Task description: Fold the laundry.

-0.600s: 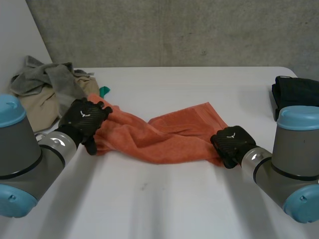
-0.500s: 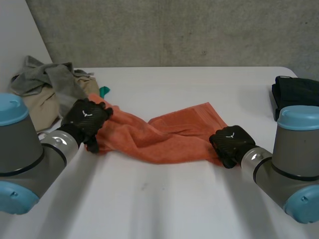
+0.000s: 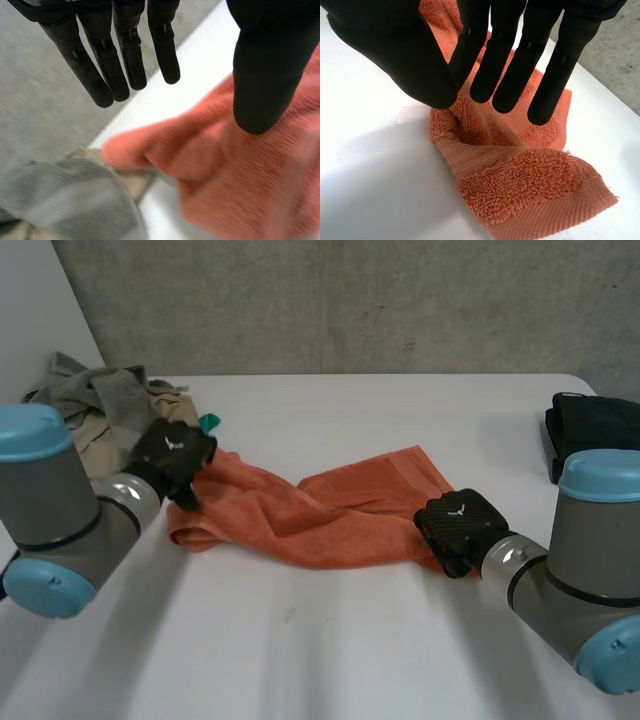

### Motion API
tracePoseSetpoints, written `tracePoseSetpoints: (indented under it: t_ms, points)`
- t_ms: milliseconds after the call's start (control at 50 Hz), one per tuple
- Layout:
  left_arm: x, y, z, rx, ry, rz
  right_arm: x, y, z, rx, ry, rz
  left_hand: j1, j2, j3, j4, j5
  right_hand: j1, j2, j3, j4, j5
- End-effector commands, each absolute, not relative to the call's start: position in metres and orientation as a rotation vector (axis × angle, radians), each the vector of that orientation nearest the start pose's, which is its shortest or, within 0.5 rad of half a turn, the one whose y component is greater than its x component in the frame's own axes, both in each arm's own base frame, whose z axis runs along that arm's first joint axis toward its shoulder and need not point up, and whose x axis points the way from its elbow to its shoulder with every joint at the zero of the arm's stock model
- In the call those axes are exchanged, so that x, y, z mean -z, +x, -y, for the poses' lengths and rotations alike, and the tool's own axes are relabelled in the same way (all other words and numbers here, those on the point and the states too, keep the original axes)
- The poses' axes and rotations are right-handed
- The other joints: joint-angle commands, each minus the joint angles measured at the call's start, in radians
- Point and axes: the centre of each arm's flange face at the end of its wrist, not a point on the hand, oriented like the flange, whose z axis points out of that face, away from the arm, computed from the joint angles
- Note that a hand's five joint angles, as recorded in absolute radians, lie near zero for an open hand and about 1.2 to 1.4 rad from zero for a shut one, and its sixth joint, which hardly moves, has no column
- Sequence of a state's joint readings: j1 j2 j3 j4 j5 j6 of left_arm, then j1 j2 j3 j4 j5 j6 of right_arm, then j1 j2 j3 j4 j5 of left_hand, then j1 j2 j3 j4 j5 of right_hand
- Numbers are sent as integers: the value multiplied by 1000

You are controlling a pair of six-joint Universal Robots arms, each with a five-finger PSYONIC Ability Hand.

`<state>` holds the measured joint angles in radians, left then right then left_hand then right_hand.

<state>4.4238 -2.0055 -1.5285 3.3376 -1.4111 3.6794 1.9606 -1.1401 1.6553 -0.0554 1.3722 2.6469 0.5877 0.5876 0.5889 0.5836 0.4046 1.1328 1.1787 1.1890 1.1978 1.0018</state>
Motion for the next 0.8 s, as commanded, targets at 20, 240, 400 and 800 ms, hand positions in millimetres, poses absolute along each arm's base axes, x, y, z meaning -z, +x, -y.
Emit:
tracePoseSetpoints:
  t_ms: [20, 240, 400, 800]
  points:
    - [-240, -241, 323, 2108, 1002, -2043, -162, 261, 246, 1613, -1248, -2260, 2, 2, 0, 6, 10, 263, 218, 207, 198, 220]
    - [-235, -248, 345, 2077, 1066, -2182, -174, 256, 247, 1665, -1199, -2306, -122, -122, -123, -118, -113, -608, -654, -665, -673, -652]
    - [-230, -249, 353, 2033, 1078, -2239, -169, 242, 263, 1698, -1073, -2464, -104, -104, -105, -100, -96, -665, -711, -721, -730, -708]
    - [-224, -257, 390, 2107, 1145, -2138, -191, 264, 275, 1806, -1042, -2232, -236, -236, -237, -232, -228, 263, 218, 207, 198, 220]
